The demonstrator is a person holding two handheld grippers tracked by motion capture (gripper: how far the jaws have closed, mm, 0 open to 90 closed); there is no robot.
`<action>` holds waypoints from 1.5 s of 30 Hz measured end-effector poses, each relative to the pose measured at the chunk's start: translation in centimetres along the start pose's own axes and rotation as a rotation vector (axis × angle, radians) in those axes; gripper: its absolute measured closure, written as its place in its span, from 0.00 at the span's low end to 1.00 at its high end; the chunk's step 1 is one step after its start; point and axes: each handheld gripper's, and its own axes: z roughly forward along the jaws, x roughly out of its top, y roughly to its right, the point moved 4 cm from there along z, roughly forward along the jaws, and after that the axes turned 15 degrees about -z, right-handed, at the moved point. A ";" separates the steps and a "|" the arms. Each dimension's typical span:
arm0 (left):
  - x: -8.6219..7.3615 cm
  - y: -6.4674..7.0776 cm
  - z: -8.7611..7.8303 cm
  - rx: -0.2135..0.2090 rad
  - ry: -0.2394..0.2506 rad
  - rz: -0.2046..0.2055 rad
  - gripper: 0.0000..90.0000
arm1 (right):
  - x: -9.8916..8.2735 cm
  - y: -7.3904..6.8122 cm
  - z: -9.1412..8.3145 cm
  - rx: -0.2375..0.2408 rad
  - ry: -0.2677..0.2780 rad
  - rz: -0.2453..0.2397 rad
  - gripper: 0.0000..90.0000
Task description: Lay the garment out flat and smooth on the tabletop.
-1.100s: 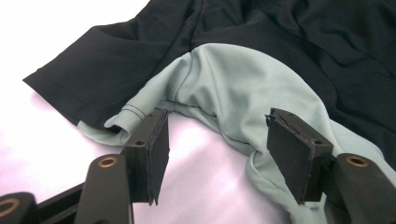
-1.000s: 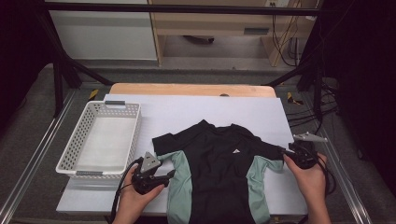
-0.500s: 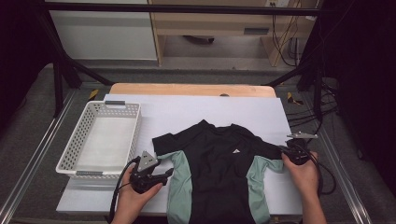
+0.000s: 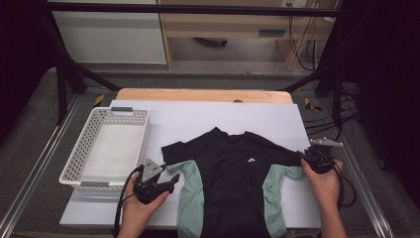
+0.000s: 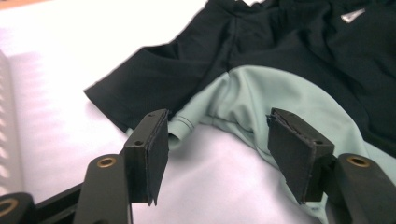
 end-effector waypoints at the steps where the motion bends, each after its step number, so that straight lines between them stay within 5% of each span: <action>1: 0.0 -0.1 0.0 0.005 0.000 0.003 0.43 | 0.4 -0.4 -0.6 0.005 0.024 -0.001 0.67; 7: 0.1 -0.4 1.5 0.008 -0.016 0.023 0.46 | 2.2 -4.3 -4.1 0.087 0.097 -0.015 0.57; 11: 0.2 -0.5 3.3 0.076 -0.043 0.076 0.52 | 2.0 -7.8 -5.9 0.124 0.123 -0.068 0.55; 19: -0.5 -0.2 4.3 0.162 -0.086 0.217 0.75 | 1.5 -9.2 -5.1 0.129 0.100 -0.122 0.56; 21: -1.0 -0.5 4.6 0.151 -0.123 0.183 0.85 | 1.2 -9.3 -4.8 0.141 0.088 -0.133 0.56; 26: -0.7 -0.1 3.7 0.083 -0.123 0.132 0.96 | 1.1 -9.3 -4.6 0.146 0.080 -0.128 0.56; 33: -1.0 0.8 2.4 0.026 -0.145 0.105 0.95 | 0.7 -9.2 -4.3 0.151 0.068 -0.132 0.55; 36: -0.4 1.1 1.8 -0.002 -0.087 0.088 0.86 | 1.0 -8.9 -4.0 0.160 0.078 -0.128 0.53; 38: 0.3 1.6 1.7 0.000 -0.044 0.119 0.79 | 1.6 -8.7 -3.5 0.168 0.093 -0.135 0.53; 42: 2.3 2.0 3.2 0.001 -0.042 0.138 0.64 | 3.4 -8.4 -1.5 0.191 0.089 -0.147 0.53; 45: 3.9 2.0 5.5 -0.035 -0.074 0.097 0.59 | 4.4 -8.7 0.8 0.206 0.057 -0.182 0.54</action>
